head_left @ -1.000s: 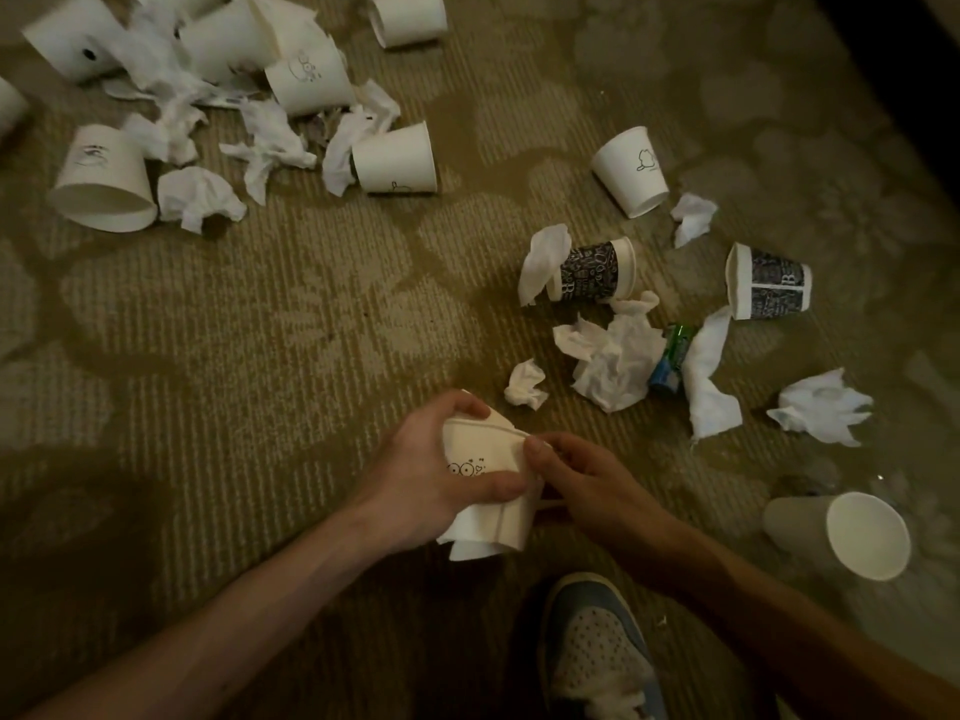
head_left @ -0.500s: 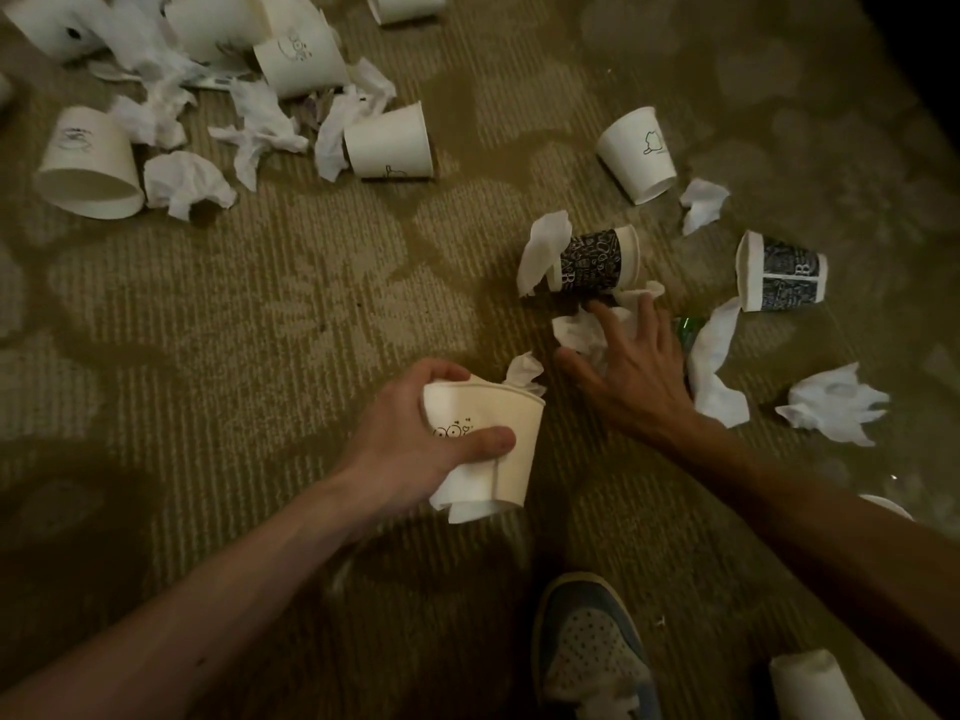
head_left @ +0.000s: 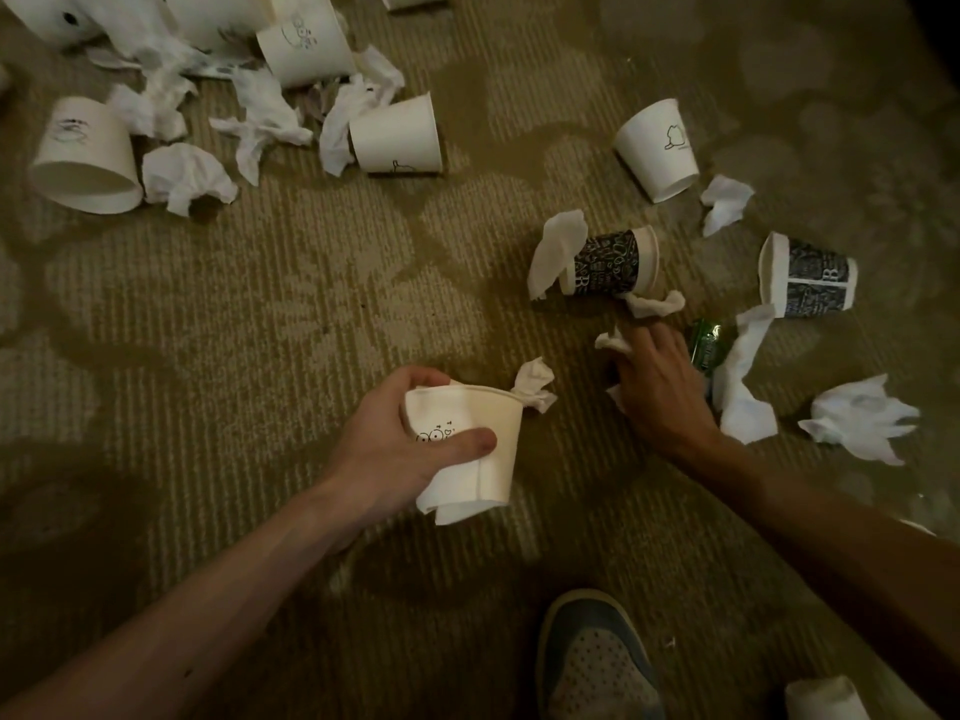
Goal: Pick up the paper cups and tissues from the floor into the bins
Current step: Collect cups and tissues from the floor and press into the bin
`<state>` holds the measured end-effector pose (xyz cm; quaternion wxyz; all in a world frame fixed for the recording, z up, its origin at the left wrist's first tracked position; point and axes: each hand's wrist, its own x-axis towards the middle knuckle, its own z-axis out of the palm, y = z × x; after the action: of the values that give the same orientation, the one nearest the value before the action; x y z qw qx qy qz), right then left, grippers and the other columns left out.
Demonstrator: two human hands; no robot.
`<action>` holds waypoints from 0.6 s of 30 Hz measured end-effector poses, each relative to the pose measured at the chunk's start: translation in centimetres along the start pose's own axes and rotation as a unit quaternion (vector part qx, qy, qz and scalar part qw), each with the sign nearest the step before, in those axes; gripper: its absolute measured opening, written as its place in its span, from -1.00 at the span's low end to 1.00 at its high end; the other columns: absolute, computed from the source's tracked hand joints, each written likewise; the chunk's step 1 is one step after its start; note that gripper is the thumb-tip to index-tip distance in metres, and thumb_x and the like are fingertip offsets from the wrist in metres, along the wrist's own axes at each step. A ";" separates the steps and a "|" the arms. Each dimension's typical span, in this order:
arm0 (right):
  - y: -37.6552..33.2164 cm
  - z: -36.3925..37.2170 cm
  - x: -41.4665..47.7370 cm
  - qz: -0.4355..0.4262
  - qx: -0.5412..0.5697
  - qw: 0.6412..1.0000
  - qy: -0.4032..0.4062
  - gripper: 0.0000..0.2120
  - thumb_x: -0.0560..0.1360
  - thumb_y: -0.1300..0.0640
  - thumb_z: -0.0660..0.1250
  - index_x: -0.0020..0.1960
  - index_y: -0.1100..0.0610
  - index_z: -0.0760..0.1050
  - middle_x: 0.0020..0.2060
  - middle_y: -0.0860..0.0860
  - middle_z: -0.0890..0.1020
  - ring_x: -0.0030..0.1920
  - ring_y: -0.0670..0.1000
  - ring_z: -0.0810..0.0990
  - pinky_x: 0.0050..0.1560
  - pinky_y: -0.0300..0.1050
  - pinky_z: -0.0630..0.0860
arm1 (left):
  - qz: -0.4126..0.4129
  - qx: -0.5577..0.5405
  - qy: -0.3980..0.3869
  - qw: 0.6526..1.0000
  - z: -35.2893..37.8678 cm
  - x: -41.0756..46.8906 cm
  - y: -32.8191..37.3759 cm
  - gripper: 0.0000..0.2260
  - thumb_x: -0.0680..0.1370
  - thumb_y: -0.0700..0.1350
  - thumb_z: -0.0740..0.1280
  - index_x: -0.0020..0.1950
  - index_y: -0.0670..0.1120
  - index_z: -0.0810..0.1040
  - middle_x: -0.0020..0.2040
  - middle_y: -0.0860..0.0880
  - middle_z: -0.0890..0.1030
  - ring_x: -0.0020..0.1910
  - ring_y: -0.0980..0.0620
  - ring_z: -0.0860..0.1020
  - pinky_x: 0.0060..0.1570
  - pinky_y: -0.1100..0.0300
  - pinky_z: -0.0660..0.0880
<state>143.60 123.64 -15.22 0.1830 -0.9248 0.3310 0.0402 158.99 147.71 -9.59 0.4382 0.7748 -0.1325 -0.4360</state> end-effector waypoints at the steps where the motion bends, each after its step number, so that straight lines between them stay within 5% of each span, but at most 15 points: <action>1: -0.4 0.2 -0.4 -0.005 0.034 0.999 0.010 -0.80 0.60 0.20 0.23 0.21 0.20 0.43 0.11 0.15 0.45 0.04 0.06 0.38 0.07 0.04 0.43 | -0.001 -0.004 -0.002 1.000 -0.1 0.0 0.0 -0.52 0.27 0.04 0.61 0.12 0.16 0.52 -0.05 0.11 0.64 -0.18 0.23 0.62 -0.22 0.08 0.66; 5: -3.4 0.7 -1.5 -0.033 0.133 0.990 0.040 -0.98 0.61 0.12 0.14 0.03 0.03 0.34 -0.05 -0.01 0.39 -0.08 -0.07 0.32 -0.14 -0.22 0.27 | -0.012 -0.018 -0.007 1.000 -0.8 -0.1 0.3 -0.44 0.17 0.17 0.56 0.12 0.19 0.50 -0.04 0.12 0.63 -0.17 0.24 0.63 -0.28 0.21 0.62; 7: -5.1 0.8 -1.5 -0.057 0.135 0.989 0.027 -0.72 0.55 0.01 0.10 0.17 0.11 0.42 0.02 0.06 0.43 -0.01 -0.04 0.35 -0.09 -0.28 0.26 | -0.017 -0.038 0.006 0.999 -1.5 0.0 0.6 -0.41 0.09 0.21 0.51 0.09 0.18 0.50 -0.06 0.12 0.64 -0.16 0.22 0.63 -0.31 0.25 0.60; 11: -6.8 1.9 -0.9 -0.102 0.026 0.993 -0.047 -0.56 0.57 0.01 0.20 0.43 0.08 0.35 0.29 0.19 0.38 0.23 0.17 0.35 0.16 0.02 0.38 | -0.024 -0.079 0.035 0.996 -2.6 0.2 0.7 -0.45 0.11 0.17 0.52 0.06 0.16 0.50 -0.09 0.10 0.63 -0.22 0.27 0.63 -0.40 0.32 0.56; 14: -7.1 3.1 -1.6 -0.134 -0.073 0.988 -0.036 -0.56 0.56 -0.13 0.16 0.32 0.08 0.44 0.29 0.21 0.44 0.24 0.22 0.41 0.16 0.16 0.42 | -0.027 -0.079 0.045 0.996 -2.8 0.0 0.2 -0.39 0.14 0.16 0.52 0.16 0.10 0.51 -0.08 0.10 0.64 -0.22 0.27 0.63 -0.41 0.31 0.54; 18: -6.8 3.9 -2.5 -0.165 -0.140 0.975 0.042 -0.59 0.50 -0.20 0.25 0.00 0.16 0.52 -0.04 0.16 0.57 -0.09 0.15 0.54 -0.10 0.01 0.48 | -0.032 -0.079 0.046 0.995 -2.8 -0.4 -0.5 -0.39 0.13 0.20 0.52 0.15 0.15 0.51 -0.06 0.10 0.65 -0.18 0.24 0.64 -0.37 0.29 0.56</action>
<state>146.14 131.46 -16.26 0.0416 -0.9840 0.1725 0.0171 160.87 149.84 -9.12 0.4894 0.7609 -0.0527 -0.4228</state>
